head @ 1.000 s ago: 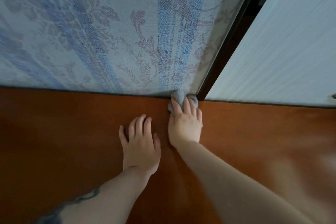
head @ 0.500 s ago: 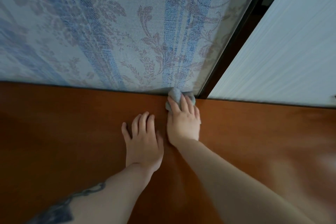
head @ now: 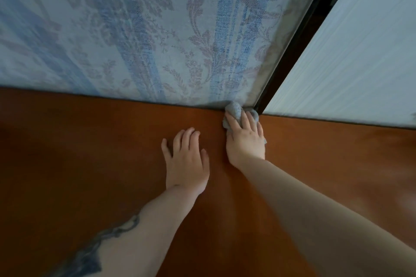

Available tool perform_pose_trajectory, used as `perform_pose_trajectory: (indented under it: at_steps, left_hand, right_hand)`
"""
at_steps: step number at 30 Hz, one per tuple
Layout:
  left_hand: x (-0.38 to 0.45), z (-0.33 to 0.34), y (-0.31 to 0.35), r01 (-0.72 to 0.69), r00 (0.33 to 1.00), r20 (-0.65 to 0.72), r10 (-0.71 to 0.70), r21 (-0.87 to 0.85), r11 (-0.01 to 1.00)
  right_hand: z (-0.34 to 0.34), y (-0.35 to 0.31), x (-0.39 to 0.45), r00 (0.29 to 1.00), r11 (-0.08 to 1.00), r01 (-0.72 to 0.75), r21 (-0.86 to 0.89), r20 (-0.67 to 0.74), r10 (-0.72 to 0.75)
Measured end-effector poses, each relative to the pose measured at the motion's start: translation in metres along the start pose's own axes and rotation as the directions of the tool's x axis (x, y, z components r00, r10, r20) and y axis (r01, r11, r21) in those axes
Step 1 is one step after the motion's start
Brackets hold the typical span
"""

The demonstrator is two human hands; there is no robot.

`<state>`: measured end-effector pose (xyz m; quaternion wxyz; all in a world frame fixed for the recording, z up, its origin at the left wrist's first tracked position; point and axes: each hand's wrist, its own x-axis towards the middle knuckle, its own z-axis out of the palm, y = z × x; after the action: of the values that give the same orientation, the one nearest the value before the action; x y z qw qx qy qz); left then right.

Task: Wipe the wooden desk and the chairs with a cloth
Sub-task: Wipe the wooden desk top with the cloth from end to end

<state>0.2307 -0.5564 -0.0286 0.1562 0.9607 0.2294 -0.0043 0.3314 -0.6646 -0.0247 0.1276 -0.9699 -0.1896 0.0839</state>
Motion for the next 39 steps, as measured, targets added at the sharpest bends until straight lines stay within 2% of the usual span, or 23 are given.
perform_pose_trajectory:
  at_steps: [2, 5, 8, 9, 10, 11, 13, 15, 16, 18, 20, 23, 24, 25, 26, 28, 30, 32, 33, 35, 37, 38, 39]
  left_hand:
    - [-0.005, -0.006, -0.009, -0.035, 0.999, 0.008, 0.036, -0.087, 0.996]
    - [-0.022, -0.018, -0.031, 0.006, 1.0, -0.02, -0.009, -0.137, 0.991]
    - [-0.05, -0.023, -0.046, 0.073, 0.996, -0.031, -0.078, -0.14, 0.987]
    - [-0.057, -0.021, -0.046, 0.068, 0.997, -0.016, -0.072, -0.143, 0.987]
    - [-0.064, -0.017, -0.044, 0.063, 0.998, -0.007, -0.064, -0.145, 0.988]
    - [-0.067, -0.012, -0.042, 0.067, 0.998, -0.003, -0.069, -0.148, 0.987]
    - [-0.07, -0.003, -0.037, 0.103, 0.994, -0.022, -0.107, -0.143, 0.984]
    - [-0.069, 0.001, -0.033, 0.133, 0.988, -0.061, -0.14, -0.105, 0.986]
    - [-0.068, 0.003, -0.032, 0.137, 0.987, -0.078, -0.142, -0.072, 0.988]
    - [-0.067, 0.004, -0.032, 0.13, 0.988, -0.076, -0.131, -0.021, 0.991]
    - [-0.066, 0.003, -0.032, 0.133, 0.989, -0.063, -0.133, -0.002, 0.991]
    - [-0.066, 0.001, -0.03, 0.147, 0.989, -0.026, -0.147, -0.004, 0.989]
    - [-0.066, 0.0, -0.03, 0.146, 0.989, -0.026, -0.146, -0.007, 0.989]
    - [-0.067, 0.0, -0.029, 0.141, 0.99, -0.029, -0.141, -0.004, 0.99]
    - [-0.067, 0.0, -0.028, 0.137, 0.99, -0.031, -0.137, 0.002, 0.991]
    - [-0.067, 0.0, -0.027, 0.129, 0.991, -0.03, -0.129, 0.008, 0.992]
    - [-0.066, -0.001, -0.026, 0.128, 0.991, -0.035, -0.128, -0.014, 0.992]
    - [-0.067, -0.001, -0.028, 0.123, 0.99, -0.065, -0.127, -0.061, 0.99]
    - [-0.069, 0.0, -0.029, 0.102, 0.99, -0.088, -0.11, -0.095, 0.99]
    - [-0.078, 0.001, -0.028, 0.022, 0.989, -0.14, -0.042, -0.141, 0.99]
    - [-0.092, 0.004, -0.017, -0.017, 0.99, -0.143, -0.009, -0.176, 0.984]
    - [-0.1, 0.006, -0.009, -0.023, 0.992, -0.125, -0.001, -0.195, 0.981]
    - [-0.106, 0.009, 0.0, -0.02, 0.995, -0.098, -0.001, -0.212, 0.977]
  right_hand:
    - [0.01, -0.029, 0.003, 1.0, 0.998, -0.005, 0.057, -0.021, 0.006]
    - [0.008, -0.043, -0.006, 0.947, 0.952, 0.304, 0.032, 0.098, -0.306]
    - [-0.005, -0.01, -0.029, 0.72, 0.763, 0.646, 0.022, 0.314, -0.618]
    - [-0.014, 0.007, -0.028, 0.654, 0.709, 0.705, 0.013, 0.376, -0.657]
    - [-0.022, 0.022, -0.021, 0.631, 0.685, 0.728, -0.017, 0.408, -0.66]
    - [-0.027, 0.031, -0.01, 0.657, 0.696, 0.715, -0.065, 0.405, -0.636]
    - [-0.025, 0.022, 0.009, 0.79, 0.796, 0.588, -0.144, 0.309, -0.529]
    - [-0.005, -0.016, 0.015, 0.936, 0.929, 0.343, -0.137, 0.14, -0.324]
    - [0.007, -0.037, 0.015, 0.973, 0.969, 0.225, -0.103, 0.068, -0.219]
    - [0.021, -0.065, 0.008, 0.992, 0.992, 0.129, -0.008, 0.014, -0.129]
    - [0.017, -0.061, -0.007, 0.952, 0.956, 0.293, 0.012, 0.085, -0.292]
    - [-0.002, -0.006, -0.041, 0.754, 0.78, 0.626, 0.0, 0.254, -0.606]
    - [-0.009, 0.02, -0.047, 0.716, 0.747, 0.665, -0.007, 0.292, -0.634]
    - [-0.016, 0.045, -0.047, 0.734, 0.761, 0.648, -0.035, 0.296, -0.611]
    - [-0.021, 0.067, -0.042, 0.807, 0.824, 0.563, -0.071, 0.261, -0.529]
    - [-0.028, 0.092, -0.023, 0.961, 0.96, 0.264, -0.089, 0.111, -0.254]
    - [-0.017, 0.075, -0.015, 0.998, 0.998, -0.004, -0.057, -0.059, 0.001]
    - [0.003, 0.036, -0.03, 0.983, 0.992, -0.122, 0.013, -0.133, 0.123]
    - [0.01, 0.018, -0.046, 0.99, 0.997, -0.067, 0.042, -0.125, 0.072]
    - [0.013, 0.004, -0.086, 0.969, 0.968, 0.248, 0.024, -0.007, -0.248]
    - [-0.003, 0.025, -0.11, 0.848, 0.864, 0.501, 0.046, 0.175, -0.501]
    - [-0.013, 0.04, -0.112, 0.792, 0.828, 0.557, 0.061, 0.259, -0.552]
    - [-0.02, 0.055, -0.112, 0.776, 0.819, 0.571, 0.046, 0.296, -0.558]
